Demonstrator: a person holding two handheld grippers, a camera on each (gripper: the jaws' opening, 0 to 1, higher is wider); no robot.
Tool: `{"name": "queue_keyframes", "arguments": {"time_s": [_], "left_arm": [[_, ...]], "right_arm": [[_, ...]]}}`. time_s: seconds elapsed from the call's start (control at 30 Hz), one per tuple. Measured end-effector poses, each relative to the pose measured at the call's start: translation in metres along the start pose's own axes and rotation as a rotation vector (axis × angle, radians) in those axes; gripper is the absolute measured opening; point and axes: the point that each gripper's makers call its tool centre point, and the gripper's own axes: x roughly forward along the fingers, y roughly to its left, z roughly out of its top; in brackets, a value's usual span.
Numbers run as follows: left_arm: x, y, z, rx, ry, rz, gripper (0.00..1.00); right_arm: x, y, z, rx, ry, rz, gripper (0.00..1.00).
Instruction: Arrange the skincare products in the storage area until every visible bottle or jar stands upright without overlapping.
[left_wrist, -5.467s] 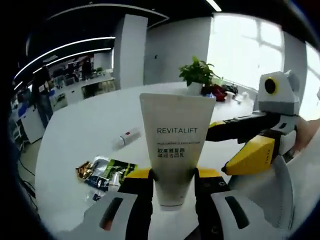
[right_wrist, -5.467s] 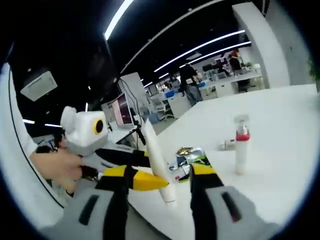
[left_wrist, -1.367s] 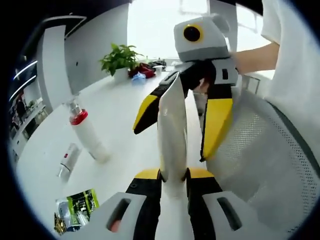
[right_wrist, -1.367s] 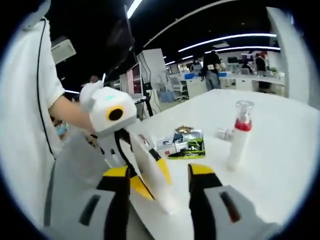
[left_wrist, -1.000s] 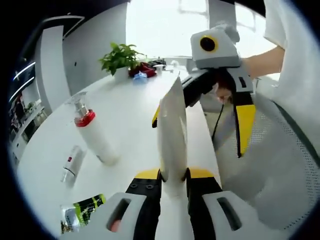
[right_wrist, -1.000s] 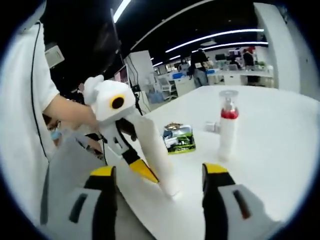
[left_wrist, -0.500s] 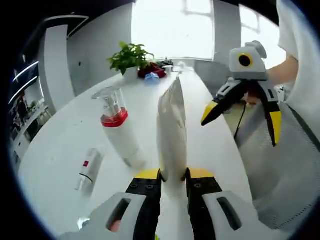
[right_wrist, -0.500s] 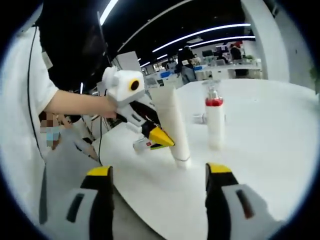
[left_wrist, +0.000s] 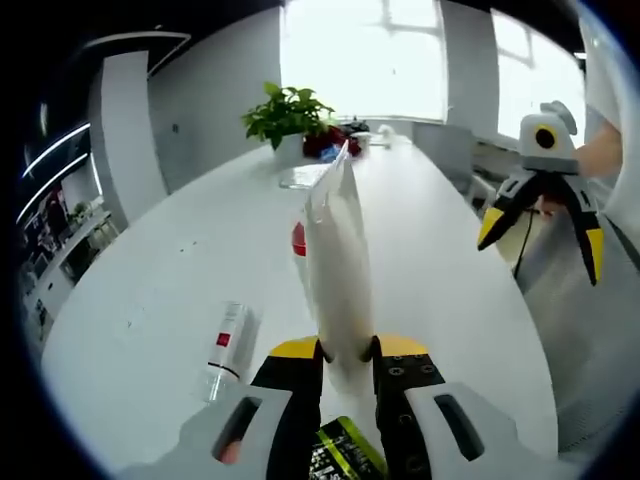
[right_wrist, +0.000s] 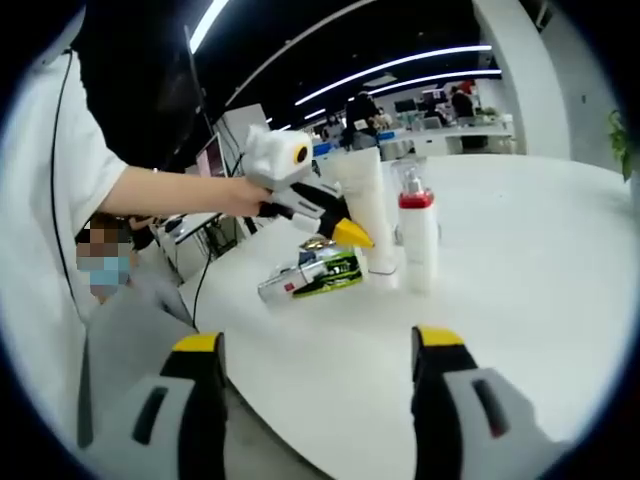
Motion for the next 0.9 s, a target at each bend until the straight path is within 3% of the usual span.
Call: {"name": "queue_keyframes", "arguments": {"time_s": [0.53, 0.9], "left_arm": [[0.0040, 0.0099, 0.0020, 0.001, -0.002, -0.025, 0.16], [0.0069, 0.0073, -0.0060, -0.017, 0.044, -0.048, 0.21]], "right_arm": [[0.0005, -0.0017, -0.0018, 0.008, 0.004, -0.005, 0.76], [0.0003, -0.0029, -0.0024, 0.016, 0.005, -0.009, 0.77]]}}
